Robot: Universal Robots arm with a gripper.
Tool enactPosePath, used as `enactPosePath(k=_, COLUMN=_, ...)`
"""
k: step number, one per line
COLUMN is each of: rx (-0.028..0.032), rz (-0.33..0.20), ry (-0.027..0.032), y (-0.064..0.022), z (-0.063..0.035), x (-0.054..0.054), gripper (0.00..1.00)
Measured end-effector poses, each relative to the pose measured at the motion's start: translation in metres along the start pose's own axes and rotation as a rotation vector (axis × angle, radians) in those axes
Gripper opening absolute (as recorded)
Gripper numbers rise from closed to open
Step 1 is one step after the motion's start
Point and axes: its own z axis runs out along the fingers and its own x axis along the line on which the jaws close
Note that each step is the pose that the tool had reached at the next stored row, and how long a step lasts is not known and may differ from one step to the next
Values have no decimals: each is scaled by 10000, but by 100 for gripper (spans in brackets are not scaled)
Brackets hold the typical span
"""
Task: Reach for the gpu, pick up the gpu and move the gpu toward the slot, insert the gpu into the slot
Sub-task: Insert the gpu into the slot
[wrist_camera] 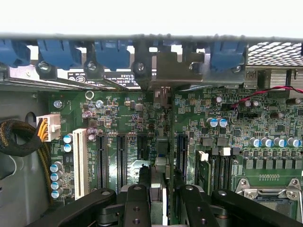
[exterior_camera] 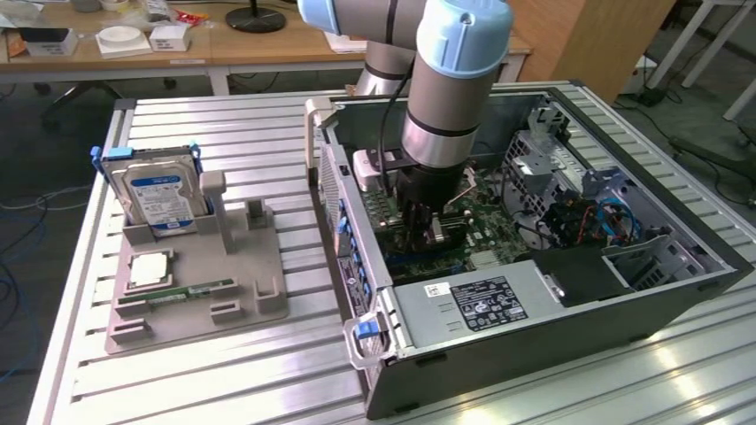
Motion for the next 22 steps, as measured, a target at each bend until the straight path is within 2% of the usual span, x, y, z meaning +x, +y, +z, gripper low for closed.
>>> enactPosePath(k=22, rx=0, rz=-1, ry=0, y=4, z=37, x=1, gripper=29)
